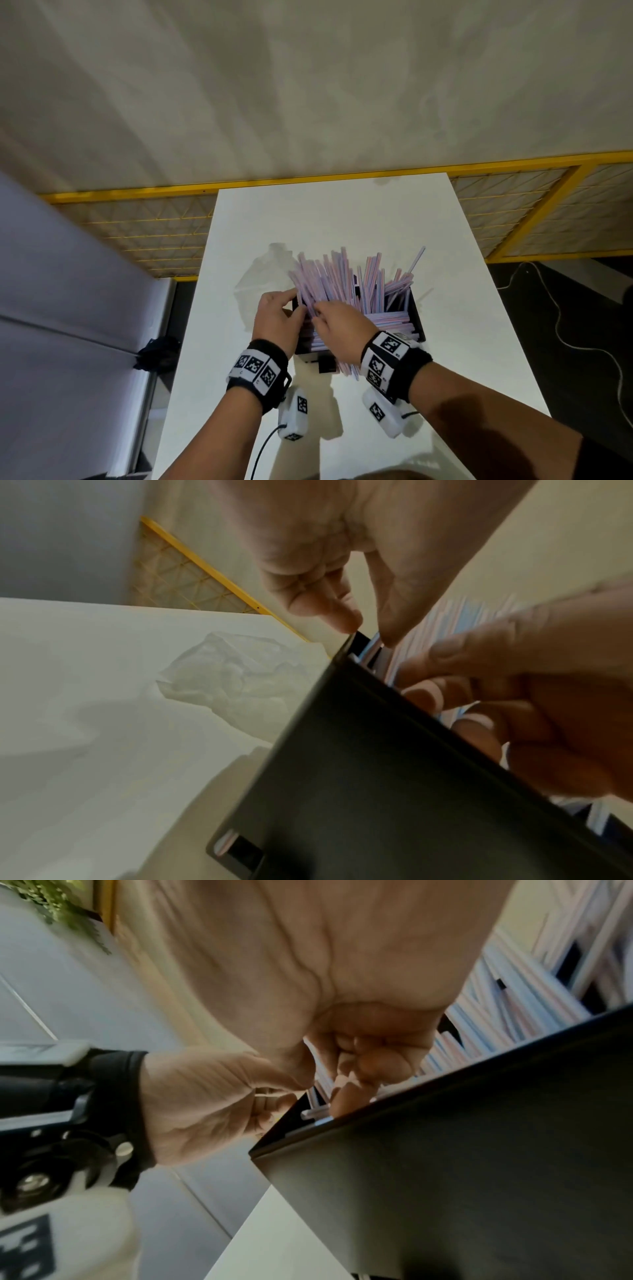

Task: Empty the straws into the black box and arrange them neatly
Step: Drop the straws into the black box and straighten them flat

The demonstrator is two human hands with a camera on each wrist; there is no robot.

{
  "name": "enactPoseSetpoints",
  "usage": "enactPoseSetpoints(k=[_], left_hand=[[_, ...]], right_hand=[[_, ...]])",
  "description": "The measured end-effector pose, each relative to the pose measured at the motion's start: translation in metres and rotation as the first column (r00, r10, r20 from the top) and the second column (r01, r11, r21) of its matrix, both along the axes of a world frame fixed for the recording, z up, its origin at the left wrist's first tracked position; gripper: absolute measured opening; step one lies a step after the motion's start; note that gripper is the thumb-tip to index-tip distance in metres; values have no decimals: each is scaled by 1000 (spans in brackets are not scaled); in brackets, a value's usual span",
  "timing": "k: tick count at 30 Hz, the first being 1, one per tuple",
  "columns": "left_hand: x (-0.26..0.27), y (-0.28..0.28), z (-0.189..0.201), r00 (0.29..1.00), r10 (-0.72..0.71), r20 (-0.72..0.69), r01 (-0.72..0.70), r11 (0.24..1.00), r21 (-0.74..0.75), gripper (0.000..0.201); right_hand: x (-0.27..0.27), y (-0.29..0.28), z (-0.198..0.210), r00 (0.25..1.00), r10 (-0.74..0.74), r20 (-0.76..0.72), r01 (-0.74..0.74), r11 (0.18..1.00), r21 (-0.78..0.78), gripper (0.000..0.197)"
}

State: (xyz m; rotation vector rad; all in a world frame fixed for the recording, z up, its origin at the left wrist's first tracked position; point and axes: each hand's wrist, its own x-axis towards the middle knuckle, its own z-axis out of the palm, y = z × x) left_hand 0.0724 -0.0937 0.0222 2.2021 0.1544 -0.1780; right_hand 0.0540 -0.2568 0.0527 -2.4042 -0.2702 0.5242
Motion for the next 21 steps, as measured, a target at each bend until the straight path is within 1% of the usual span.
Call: enactPoseSetpoints(k=[2, 3, 4, 6, 8, 9, 11, 13, 15, 17, 18, 19, 21], left_hand=[[-2, -1, 0, 1000, 2, 30, -2, 1000, 13, 21], [-3, -1, 1, 999, -9, 50, 8, 1000, 22, 19], [-4, -2, 1, 997, -34, 75, 31, 999, 41, 18], [-6, -6, 3, 987, -117, 112, 107, 990, 96, 17], [-8, -13, 6, 978, -178, 108, 163, 977, 137, 13], [-9, -16, 7, 979, -179, 96, 163, 975, 151, 11], [-10, -24, 10, 992, -113, 59, 100, 978, 185, 4], [-10, -29, 13, 1000, 4, 21, -8, 985, 174, 14], [-10, -32, 15, 992, 121, -22, -118, 988, 103, 26], [-7, -31, 17, 978, 198, -67, -196, 980, 37, 38], [-5, -31, 18, 976, 202, -83, -200, 979, 33, 40], [-2, -31, 18, 980, 181, -88, -175, 982, 63, 36], [3, -30, 20, 989, 124, -82, -110, 982, 155, 22]], right_hand=[[-1, -3, -1, 998, -58, 21, 58, 998, 28, 18], [-1, -5, 0, 996, -87, 24, 86, 995, 44, 19], [-1, -6, 0, 993, -114, 27, 112, 992, 64, 20], [-1, -7, 1, 988, -152, 29, 149, 985, 88, 16], [-1, -7, 2, 985, -172, 15, 170, 981, 90, 19], [-1, -7, 2, 983, -181, 5, 180, 980, 89, 19], [-1, -6, 3, 981, -192, 5, 191, 977, 90, 16], [-1, -5, 2, 980, -201, 4, 200, 976, 81, 17], [-2, -4, 1, 979, -203, -1, 203, 977, 65, 18], [-2, -4, 0, 981, -196, -3, 196, 979, 56, 18], [-2, -4, 0, 982, -189, -4, 189, 980, 57, 18], [-2, -4, -1, 984, -181, -4, 181, 982, 62, 18], [-1, -4, -1, 985, -170, -3, 170, 983, 74, 21]])
